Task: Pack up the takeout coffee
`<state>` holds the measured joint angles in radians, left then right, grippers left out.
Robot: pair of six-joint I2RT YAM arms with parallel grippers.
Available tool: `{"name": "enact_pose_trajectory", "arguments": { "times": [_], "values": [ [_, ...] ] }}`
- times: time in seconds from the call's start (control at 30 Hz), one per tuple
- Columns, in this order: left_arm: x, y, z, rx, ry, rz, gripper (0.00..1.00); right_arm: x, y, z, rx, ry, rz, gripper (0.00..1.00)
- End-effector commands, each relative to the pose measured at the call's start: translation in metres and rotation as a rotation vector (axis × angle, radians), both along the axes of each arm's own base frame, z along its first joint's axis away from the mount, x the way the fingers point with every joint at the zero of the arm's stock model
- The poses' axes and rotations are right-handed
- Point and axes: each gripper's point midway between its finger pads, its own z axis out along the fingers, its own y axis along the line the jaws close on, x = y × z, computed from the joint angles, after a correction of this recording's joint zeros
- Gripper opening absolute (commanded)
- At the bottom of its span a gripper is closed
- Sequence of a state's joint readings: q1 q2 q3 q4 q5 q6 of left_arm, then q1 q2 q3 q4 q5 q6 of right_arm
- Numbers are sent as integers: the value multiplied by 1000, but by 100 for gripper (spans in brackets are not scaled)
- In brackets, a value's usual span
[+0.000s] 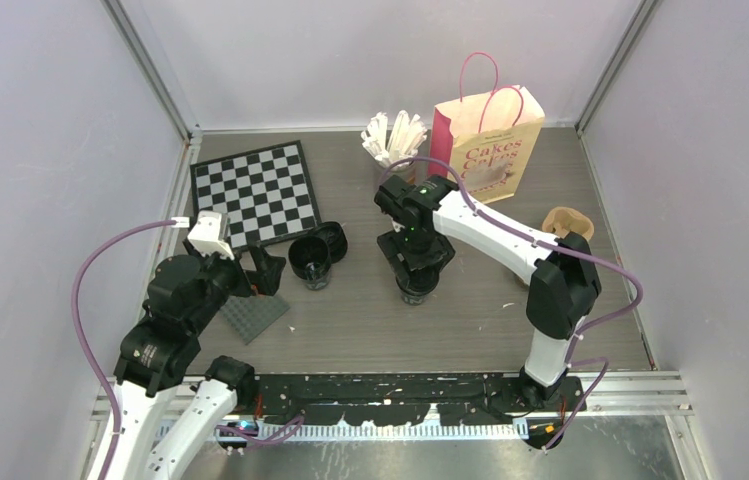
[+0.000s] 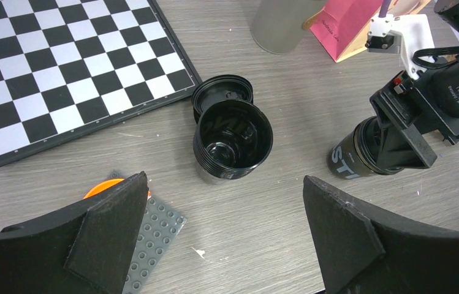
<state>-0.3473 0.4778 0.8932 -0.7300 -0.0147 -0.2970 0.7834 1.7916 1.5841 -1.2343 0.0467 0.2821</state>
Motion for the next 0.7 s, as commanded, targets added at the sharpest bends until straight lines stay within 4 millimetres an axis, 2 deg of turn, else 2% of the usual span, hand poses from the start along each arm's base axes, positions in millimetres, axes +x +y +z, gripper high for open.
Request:
{"name": "enact_pose_trajectory", "arguments": {
  "times": [0.0, 0.17, 0.23, 0.67],
  "values": [
    [4, -1, 8, 5, -44, -9, 100, 5, 6, 7, 16, -12, 22, 81],
    [4, -2, 8, 5, -43, -12, 100, 5, 4, 7, 3, -9, 22, 81],
    [4, -2, 9, 5, -44, -14, 100, 5, 5, 8, 6, -10, 22, 85],
    [4, -2, 9, 7, -46, -13, 100, 5, 7, 8, 12, -2, 24, 91]
  ]
}}
